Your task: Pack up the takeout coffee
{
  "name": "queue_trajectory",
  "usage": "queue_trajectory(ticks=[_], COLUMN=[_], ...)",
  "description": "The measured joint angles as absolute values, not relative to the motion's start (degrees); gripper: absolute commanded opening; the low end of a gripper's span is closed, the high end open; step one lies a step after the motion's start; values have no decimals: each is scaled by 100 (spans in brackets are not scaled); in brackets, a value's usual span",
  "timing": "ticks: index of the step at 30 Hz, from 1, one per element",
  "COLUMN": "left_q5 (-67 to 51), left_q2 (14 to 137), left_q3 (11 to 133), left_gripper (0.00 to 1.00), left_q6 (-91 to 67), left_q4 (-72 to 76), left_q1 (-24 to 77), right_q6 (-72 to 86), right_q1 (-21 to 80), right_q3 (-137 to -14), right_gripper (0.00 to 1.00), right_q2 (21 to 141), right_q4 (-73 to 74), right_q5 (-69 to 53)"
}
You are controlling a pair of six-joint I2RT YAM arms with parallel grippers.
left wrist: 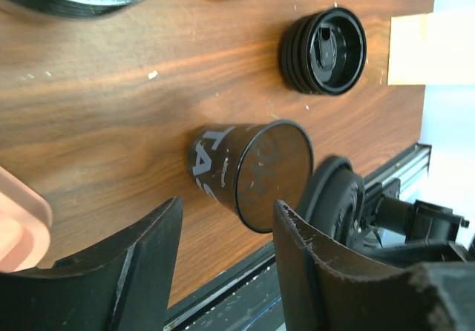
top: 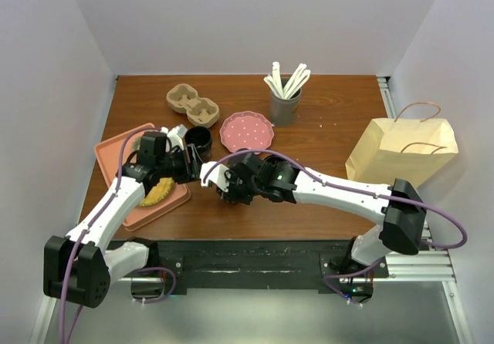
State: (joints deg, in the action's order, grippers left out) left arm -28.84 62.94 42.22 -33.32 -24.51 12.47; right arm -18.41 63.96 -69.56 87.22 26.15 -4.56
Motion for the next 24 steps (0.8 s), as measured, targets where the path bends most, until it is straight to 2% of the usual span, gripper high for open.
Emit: queue_trajectory(ticks=[24], left_q5=[-2617], left_q2=[6464], left_q3=[3929], left_gripper=[53], left_q6=[-3315], left_q4=[-2650], left_q1=[1160], right_q6=[-1909], right_q1=[6167], right_q3=[-7500], right_gripper=[0], right_q2=[9467], right_q4=[2941], right_q5=[-556])
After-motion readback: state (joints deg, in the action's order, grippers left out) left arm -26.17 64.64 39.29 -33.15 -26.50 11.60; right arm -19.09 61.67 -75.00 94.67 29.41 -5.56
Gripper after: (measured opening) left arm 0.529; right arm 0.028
